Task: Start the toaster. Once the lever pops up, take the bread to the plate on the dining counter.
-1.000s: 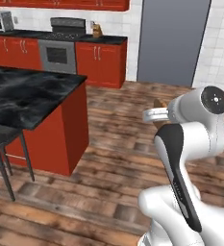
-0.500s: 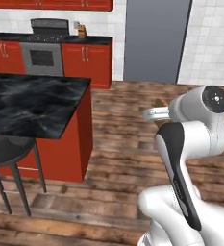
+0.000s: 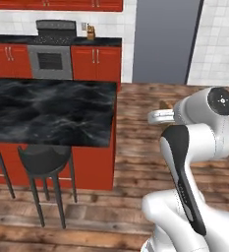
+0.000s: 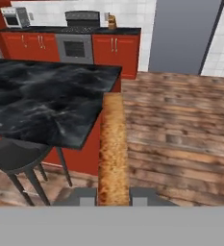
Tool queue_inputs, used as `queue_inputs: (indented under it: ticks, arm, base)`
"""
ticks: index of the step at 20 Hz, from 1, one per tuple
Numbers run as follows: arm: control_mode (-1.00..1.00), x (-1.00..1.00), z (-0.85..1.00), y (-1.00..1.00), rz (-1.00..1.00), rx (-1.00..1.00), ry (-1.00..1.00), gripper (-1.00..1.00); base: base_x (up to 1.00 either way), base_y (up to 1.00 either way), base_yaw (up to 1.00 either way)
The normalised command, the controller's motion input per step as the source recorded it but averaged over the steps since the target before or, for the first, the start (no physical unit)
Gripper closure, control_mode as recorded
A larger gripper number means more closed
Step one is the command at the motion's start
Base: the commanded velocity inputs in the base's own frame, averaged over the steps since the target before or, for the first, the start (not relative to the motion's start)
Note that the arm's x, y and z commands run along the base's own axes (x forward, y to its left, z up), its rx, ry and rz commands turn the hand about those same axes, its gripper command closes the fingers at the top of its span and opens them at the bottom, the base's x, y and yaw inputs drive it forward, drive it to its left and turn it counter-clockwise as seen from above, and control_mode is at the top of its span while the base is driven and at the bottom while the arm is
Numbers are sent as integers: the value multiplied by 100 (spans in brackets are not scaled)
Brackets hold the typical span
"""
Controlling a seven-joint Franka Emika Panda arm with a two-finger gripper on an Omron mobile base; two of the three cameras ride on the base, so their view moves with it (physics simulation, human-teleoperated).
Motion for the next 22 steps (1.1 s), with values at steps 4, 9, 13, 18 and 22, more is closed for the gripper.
queue_inputs:
  ticks: [4,9,13,18,22]
  arm:
    - [100,0,0,0,0,0,0,100]
    - [100,0,0,0,0,0,0,100]
    - [100,0,0,0,0,0,0,100]
    - [100,0,0,0,0,0,0,100]
    - [100,0,0,0,0,0,0,100]
  base:
    - [0,100,-7]
    - [9,100,-6]
    - [22,100,-10]
    - [42,100,-21]
    - [43,100,-29]
